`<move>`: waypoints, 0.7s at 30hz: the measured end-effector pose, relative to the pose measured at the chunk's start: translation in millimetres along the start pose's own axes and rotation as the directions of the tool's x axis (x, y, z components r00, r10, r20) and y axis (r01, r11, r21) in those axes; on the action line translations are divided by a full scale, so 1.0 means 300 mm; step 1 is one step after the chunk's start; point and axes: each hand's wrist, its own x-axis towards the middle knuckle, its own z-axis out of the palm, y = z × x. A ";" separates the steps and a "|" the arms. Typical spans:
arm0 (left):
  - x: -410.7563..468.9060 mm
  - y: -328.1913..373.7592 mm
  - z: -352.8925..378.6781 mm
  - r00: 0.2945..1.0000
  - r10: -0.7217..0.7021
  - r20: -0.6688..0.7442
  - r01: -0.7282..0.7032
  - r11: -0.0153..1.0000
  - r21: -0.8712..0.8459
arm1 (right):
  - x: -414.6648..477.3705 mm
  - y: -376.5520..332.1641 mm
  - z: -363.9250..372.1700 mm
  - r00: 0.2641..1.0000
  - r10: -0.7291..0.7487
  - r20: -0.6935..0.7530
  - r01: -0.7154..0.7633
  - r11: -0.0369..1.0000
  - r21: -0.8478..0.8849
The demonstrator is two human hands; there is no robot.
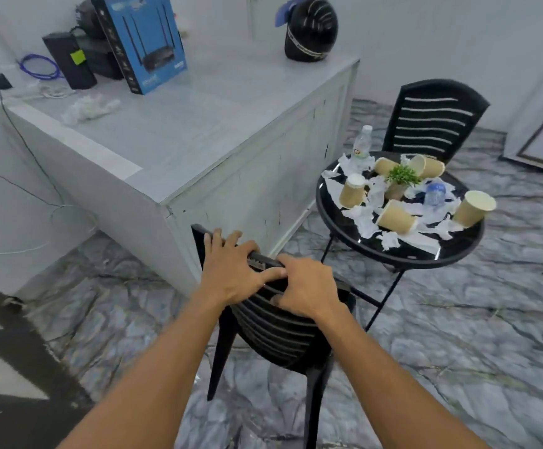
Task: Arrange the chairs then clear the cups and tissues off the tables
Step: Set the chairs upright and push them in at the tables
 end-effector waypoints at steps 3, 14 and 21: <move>0.037 0.087 0.045 0.987 0.154 0.039 -0.156 0.985 0.076 | -0.021 0.151 -0.019 0.997 0.069 -0.044 -0.072 0.994 -0.085; 0.097 0.247 0.176 0.940 0.339 0.038 -0.341 0.934 0.106 | -0.115 0.475 -0.044 0.984 0.157 -0.087 -0.164 0.982 -0.090; 0.113 0.186 0.183 0.917 0.400 -0.006 -0.397 0.912 0.108 | -0.120 0.509 -0.010 0.987 0.106 -0.124 -0.119 0.988 -0.099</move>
